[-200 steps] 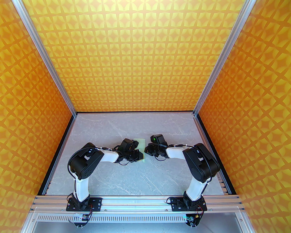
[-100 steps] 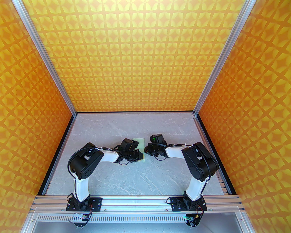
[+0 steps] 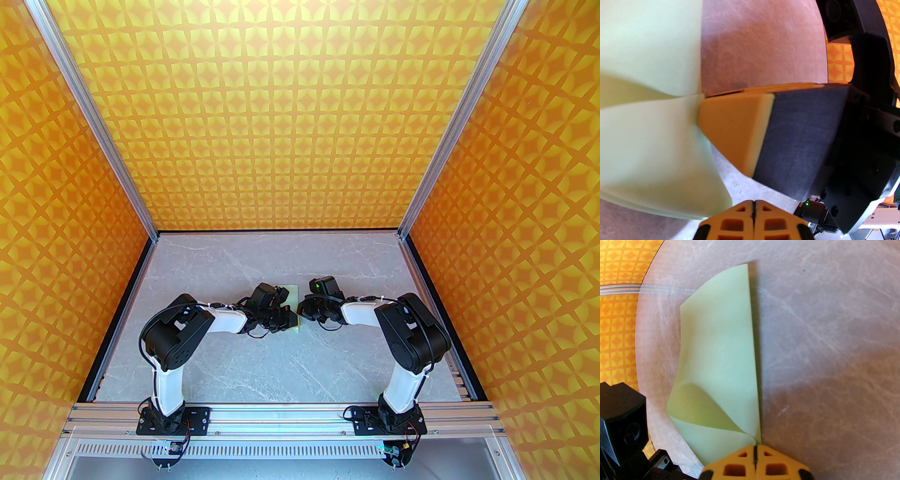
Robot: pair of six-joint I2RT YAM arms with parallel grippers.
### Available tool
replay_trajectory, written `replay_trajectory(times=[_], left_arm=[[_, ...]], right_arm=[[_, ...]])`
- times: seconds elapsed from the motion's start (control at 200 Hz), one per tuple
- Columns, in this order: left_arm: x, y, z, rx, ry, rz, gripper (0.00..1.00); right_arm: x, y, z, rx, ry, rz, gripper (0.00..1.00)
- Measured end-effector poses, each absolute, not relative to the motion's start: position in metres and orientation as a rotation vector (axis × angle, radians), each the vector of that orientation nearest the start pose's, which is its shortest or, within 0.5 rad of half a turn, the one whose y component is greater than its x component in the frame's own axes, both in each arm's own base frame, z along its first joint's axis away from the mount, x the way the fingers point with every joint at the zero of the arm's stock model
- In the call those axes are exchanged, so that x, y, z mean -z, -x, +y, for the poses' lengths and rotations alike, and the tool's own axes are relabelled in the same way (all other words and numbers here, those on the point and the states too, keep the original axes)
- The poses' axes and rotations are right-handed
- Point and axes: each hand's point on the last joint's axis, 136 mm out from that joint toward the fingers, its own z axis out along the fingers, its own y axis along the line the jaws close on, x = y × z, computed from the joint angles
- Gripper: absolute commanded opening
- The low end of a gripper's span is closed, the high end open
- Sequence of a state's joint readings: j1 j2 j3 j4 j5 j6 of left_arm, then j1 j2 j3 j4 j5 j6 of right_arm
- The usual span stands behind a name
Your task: Fold a paper plane with a square sheet of paper (fold left side to right side)
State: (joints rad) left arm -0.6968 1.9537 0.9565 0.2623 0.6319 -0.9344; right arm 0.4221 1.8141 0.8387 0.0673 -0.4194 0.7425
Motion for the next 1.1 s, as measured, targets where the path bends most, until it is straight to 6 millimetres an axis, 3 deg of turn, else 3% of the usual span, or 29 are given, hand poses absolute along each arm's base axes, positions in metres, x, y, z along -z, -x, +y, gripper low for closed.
replay_trajectory(times=[0.405, 1.1], left_arm=[[-0.027, -0.284, -0.370, 1.417, -0.046, 2.707, 0.04], [-0.027, -0.284, -0.370, 1.417, -0.045, 2.708, 0.04]], right_arm=[[-0.018, -0.348, 0.233, -0.971, -0.231, 2.643, 0.00], [-0.019, -0.348, 0.233, -0.965, -0.218, 2.647, 0.00]])
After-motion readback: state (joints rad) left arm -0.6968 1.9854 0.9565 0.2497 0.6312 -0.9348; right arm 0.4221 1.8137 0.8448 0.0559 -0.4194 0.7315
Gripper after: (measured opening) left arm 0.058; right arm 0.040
